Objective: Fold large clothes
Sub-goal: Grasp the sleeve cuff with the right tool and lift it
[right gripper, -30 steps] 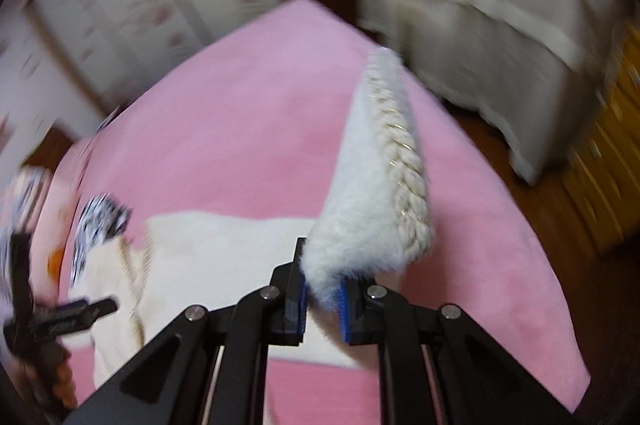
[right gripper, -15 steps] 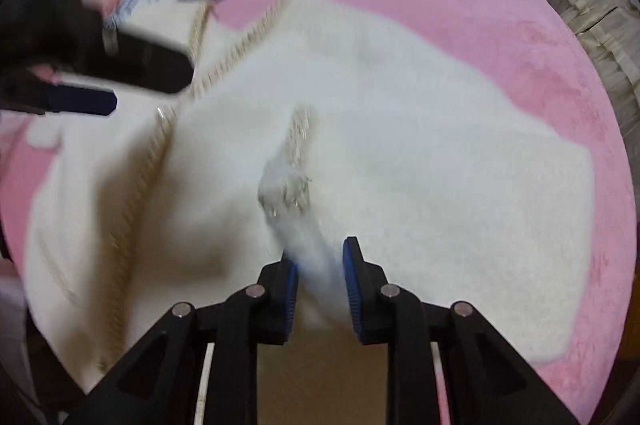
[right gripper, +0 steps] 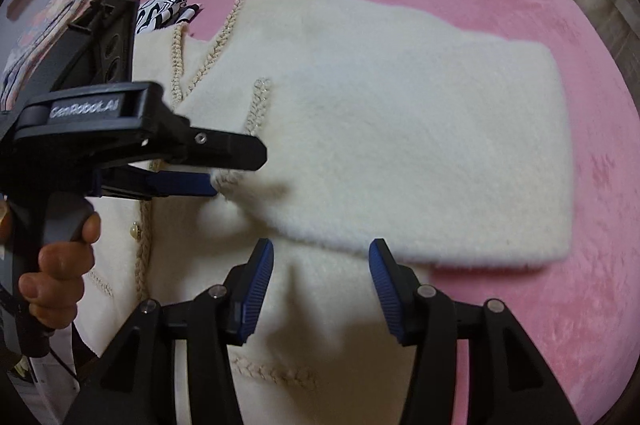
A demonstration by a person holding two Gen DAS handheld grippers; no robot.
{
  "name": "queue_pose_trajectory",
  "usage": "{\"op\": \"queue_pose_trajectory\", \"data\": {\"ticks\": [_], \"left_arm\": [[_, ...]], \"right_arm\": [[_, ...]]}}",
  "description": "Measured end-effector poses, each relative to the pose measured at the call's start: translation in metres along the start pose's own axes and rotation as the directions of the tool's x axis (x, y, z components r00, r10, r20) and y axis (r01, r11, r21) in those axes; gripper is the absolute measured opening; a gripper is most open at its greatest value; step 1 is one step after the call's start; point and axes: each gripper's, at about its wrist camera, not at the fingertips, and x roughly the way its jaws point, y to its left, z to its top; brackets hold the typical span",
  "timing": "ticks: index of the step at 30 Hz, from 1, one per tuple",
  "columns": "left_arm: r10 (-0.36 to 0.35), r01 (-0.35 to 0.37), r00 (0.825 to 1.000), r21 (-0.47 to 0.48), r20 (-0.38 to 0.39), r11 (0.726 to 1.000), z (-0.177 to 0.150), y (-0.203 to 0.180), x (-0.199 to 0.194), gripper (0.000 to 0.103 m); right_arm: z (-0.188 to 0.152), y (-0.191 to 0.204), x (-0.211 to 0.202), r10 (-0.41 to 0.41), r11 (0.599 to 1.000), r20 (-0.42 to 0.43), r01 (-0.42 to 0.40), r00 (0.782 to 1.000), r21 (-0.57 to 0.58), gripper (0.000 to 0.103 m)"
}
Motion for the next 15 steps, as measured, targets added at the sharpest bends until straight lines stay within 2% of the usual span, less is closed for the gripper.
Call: {"op": "queue_pose_trajectory", "data": {"ticks": [2,4,6,7,8,11,13,15], "left_arm": [[-0.014,0.014,1.000,-0.018,-0.010,1.000,0.004,-0.001,0.008,0.075],[-0.032,0.031,0.999,-0.023,-0.022,0.999,0.004,-0.005,0.015,0.059],[-0.018,0.017,0.998,-0.019,-0.052,1.000,0.007,-0.011,0.024,0.025],[0.013,-0.014,0.998,-0.008,-0.057,1.000,0.009,-0.015,0.024,0.017],[0.064,-0.063,0.996,0.019,-0.056,0.998,0.011,-0.023,0.026,0.015],[0.127,-0.126,0.992,0.114,-0.002,0.985,0.010,-0.050,0.012,0.013],[0.144,-0.156,0.987,0.198,0.075,0.968,0.011,-0.076,-0.010,0.013],[0.138,-0.183,0.974,0.276,0.178,0.944,0.012,-0.103,-0.041,0.013]], "right_arm": [[-0.004,-0.001,0.001,0.002,1.000,-0.007,-0.002,1.000,0.003,0.050],[-0.009,-0.004,0.002,0.001,1.000,-0.018,-0.001,1.000,0.009,0.050],[-0.011,-0.008,0.001,0.000,1.000,-0.025,0.000,1.000,0.021,0.050],[-0.012,-0.010,0.000,-0.001,1.000,-0.027,0.002,1.000,0.029,0.050],[-0.013,-0.013,0.001,-0.008,0.999,-0.029,0.009,1.000,0.042,0.050],[-0.019,-0.024,0.000,-0.030,0.996,-0.040,0.033,0.999,0.079,0.050],[-0.023,-0.033,0.001,-0.046,0.993,-0.050,0.051,0.998,0.104,0.050],[-0.025,-0.037,0.001,-0.055,0.990,-0.054,0.061,0.997,0.125,0.050]]}}
